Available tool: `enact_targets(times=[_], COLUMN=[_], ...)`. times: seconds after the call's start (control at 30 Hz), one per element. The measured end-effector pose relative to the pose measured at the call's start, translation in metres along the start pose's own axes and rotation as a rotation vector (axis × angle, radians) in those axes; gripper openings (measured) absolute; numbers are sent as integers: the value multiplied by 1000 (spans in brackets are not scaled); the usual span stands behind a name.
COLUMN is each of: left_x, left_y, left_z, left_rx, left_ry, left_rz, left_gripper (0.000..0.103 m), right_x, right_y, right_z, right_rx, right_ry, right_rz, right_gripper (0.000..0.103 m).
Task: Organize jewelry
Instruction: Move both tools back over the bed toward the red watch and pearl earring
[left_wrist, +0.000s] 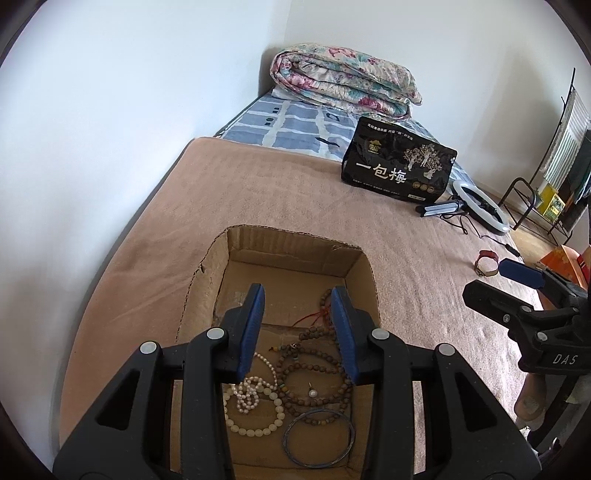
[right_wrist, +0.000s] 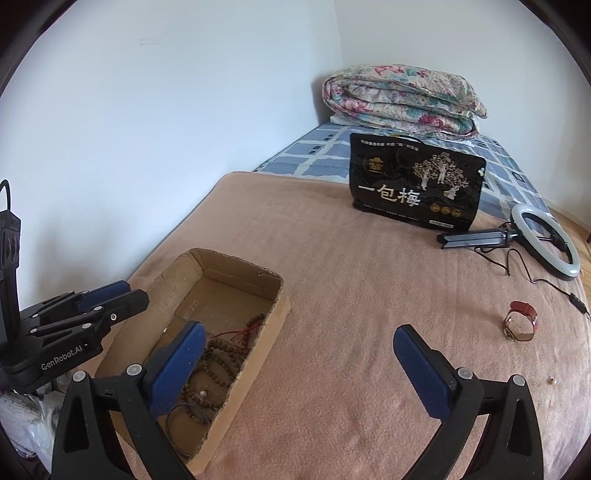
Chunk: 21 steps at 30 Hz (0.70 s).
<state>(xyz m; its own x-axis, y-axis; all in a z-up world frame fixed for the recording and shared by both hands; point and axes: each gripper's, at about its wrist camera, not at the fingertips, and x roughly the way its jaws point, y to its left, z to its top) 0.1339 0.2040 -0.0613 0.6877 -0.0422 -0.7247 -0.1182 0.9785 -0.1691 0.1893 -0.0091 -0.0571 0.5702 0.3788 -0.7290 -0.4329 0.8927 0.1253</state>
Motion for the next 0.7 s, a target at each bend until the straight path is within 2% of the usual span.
enact_targets(times=[0.43,0.7], left_x=[3,2], left_y=[-55,-96], left_z=[-2,-8], left_rx=[104,133], left_ry=[1,1], left_rz=[-38,-120], left_gripper=[38,38], right_x=[-36,-55], right_y=[-70,-118], right_z=[-22,-38], right_rx=[55,133], right_ry=[-33,-39], right_rz=[-151,-192], right_gripper=[103,103])
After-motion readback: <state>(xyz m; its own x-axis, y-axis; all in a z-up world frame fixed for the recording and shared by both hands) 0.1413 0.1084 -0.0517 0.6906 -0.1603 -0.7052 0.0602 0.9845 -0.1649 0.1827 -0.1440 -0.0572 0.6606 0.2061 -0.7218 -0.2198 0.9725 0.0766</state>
